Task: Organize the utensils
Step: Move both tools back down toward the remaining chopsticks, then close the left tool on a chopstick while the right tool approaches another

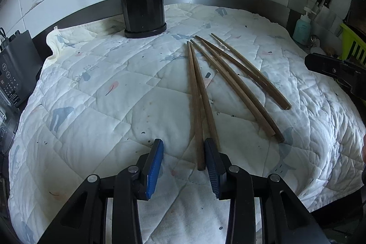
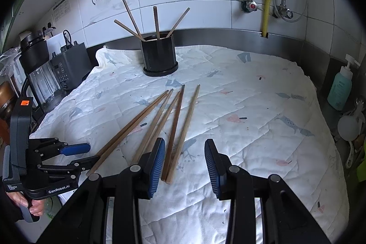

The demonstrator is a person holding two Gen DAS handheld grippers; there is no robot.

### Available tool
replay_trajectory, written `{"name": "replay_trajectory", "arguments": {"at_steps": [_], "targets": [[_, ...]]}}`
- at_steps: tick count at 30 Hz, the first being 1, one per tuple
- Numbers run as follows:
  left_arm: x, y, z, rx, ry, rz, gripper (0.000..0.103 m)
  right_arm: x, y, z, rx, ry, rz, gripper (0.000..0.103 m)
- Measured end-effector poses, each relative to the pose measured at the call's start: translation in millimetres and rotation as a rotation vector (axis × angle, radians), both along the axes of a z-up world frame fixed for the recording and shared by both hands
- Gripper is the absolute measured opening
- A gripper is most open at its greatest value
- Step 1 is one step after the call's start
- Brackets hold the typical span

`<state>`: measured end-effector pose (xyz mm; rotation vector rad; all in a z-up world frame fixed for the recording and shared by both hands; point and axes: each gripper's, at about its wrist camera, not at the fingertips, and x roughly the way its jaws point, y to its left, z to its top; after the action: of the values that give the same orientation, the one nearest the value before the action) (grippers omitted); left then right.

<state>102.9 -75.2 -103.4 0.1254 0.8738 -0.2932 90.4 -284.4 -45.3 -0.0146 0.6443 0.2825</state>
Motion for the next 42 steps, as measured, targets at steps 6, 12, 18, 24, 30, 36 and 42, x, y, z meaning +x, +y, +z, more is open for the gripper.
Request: {"name": "replay_trajectory", "arguments": {"at_steps": [6, 12, 18, 24, 30, 36, 42], "targets": [[-6, 2, -4, -0.019, -0.058, 0.028, 0.035, 0, -1, -2, 0.005, 0.0, -0.002, 0.04], [4, 1, -5, -0.044, -0.086, 0.057, 0.026, 0, -1, -5, 0.012, 0.009, -0.003, 0.04], [4, -6, -8, -0.018, -0.125, 0.038, 0.016, 3, -5, -12, 0.015, 0.027, -0.014, 0.04], [5, -7, -9, -0.014, -0.142, 0.018, 0.008, 6, -7, -24, 0.025, 0.056, -0.029, 0.04], [7, 9, -4, -0.117, -0.108, 0.017, 0.007, 4, -2, -31, 0.018, 0.066, -0.018, 0.04], [4, 17, 6, -0.139, -0.127, 0.024, 0.006, 3, 11, -37, -0.021, 0.052, 0.008, 0.04], [2, 20, 22, -0.152, -0.161, 0.033, 0.006, 3, 15, -44, -0.018, 0.04, 0.009, 0.039]]}}
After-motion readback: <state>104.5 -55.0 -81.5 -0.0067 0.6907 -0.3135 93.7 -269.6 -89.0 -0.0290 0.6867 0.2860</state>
